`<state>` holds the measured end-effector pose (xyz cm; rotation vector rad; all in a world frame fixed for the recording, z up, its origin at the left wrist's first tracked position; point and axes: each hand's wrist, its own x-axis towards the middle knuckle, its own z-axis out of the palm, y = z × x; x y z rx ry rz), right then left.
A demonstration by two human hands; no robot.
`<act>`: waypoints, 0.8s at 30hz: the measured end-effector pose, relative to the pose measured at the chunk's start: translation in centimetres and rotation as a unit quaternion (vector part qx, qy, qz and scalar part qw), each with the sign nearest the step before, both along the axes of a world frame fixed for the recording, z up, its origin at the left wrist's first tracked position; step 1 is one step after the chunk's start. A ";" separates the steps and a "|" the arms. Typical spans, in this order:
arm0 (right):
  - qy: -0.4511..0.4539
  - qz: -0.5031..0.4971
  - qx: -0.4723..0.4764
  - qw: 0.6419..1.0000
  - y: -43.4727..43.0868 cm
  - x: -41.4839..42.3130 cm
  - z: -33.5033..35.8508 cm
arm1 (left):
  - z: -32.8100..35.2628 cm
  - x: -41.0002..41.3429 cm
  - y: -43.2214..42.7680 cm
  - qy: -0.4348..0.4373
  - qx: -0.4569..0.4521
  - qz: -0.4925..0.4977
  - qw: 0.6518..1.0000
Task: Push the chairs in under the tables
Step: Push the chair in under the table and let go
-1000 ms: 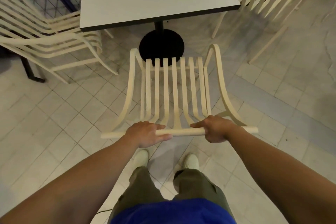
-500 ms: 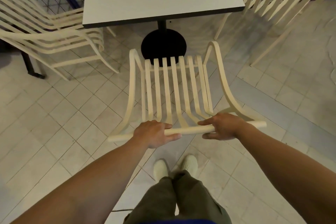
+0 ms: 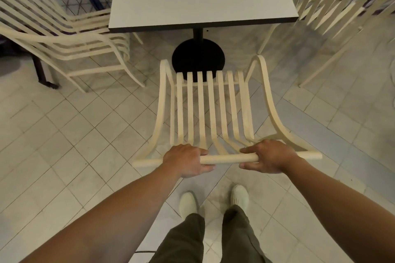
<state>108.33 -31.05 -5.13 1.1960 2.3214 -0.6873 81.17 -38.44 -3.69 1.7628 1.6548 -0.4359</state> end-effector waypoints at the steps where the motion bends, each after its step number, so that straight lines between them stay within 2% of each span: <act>1: 0.002 0.005 0.002 1.000 0.1 0.0 -0.1 | 0.1 0.0 0.0 0.003 -0.001 0.003 1.000; 14: 0.012 0.055 -0.024 0.998 1.4 0.3 0.9 | 0.0 1.0 0.0 0.012 -0.038 0.038 0.998; 20: -0.003 0.085 -0.028 0.996 1.3 0.9 0.8 | -0.1 1.9 -1.4 0.020 -0.022 0.051 0.998; 24: -0.002 0.068 -0.076 0.995 1.3 1.0 1.2 | 0.3 1.9 -1.5 0.015 -0.029 0.061 0.998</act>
